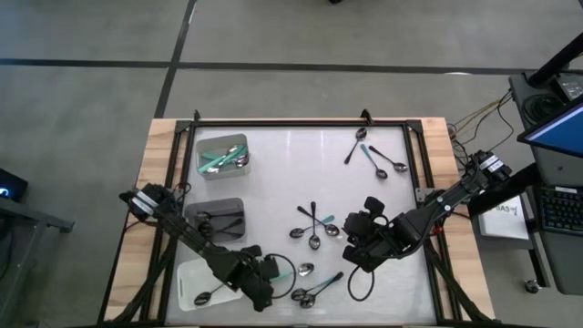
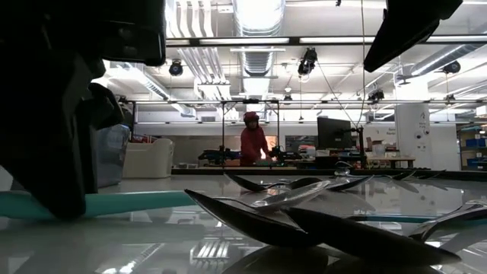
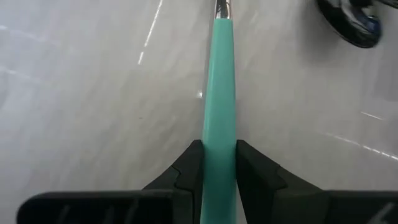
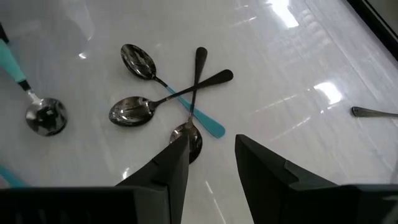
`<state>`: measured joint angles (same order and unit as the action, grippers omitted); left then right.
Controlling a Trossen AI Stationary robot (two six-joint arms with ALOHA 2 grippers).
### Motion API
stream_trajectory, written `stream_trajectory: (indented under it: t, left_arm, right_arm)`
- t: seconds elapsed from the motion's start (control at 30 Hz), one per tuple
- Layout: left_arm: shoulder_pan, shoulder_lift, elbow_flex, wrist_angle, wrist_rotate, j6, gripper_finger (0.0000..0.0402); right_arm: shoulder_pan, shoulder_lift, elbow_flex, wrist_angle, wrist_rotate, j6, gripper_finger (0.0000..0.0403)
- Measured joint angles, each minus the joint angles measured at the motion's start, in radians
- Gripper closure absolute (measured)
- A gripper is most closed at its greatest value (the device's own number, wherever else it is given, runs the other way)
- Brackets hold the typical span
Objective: Sort silverware by color (type)
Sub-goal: Put the green spoon into the gray bin
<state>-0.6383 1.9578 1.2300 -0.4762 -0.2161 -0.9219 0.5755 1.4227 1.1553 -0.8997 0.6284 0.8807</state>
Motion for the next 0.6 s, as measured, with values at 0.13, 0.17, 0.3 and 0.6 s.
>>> stream_trajectory:
  t: [0.13, 0.17, 0.3, 0.6]
  left_arm:
    - [0.007, -0.005, 0.065, -0.089, -0.001, -0.003, 0.0347]
    - [0.008, -0.008, 0.090, -0.127, -0.002, -0.003, 0.0347]
    - [0.010, -0.011, 0.171, -0.223, -0.048, 0.016, 0.0347]
    - [0.015, 0.028, 0.208, -0.216, -0.164, -0.022, 0.0347]
  right_arm:
    - [0.000, 0.000, 0.000, 0.000, 0.000, -0.009, 0.0280]
    - [0.000, 0.000, 0.000, 0.000, 0.000, -0.016, 0.0280]
    - [0.000, 0.000, 0.000, 0.000, 0.000, -0.027, 0.0280]
    - [0.000, 0.000, -0.009, 0.000, 0.053, -0.027, 0.0280]
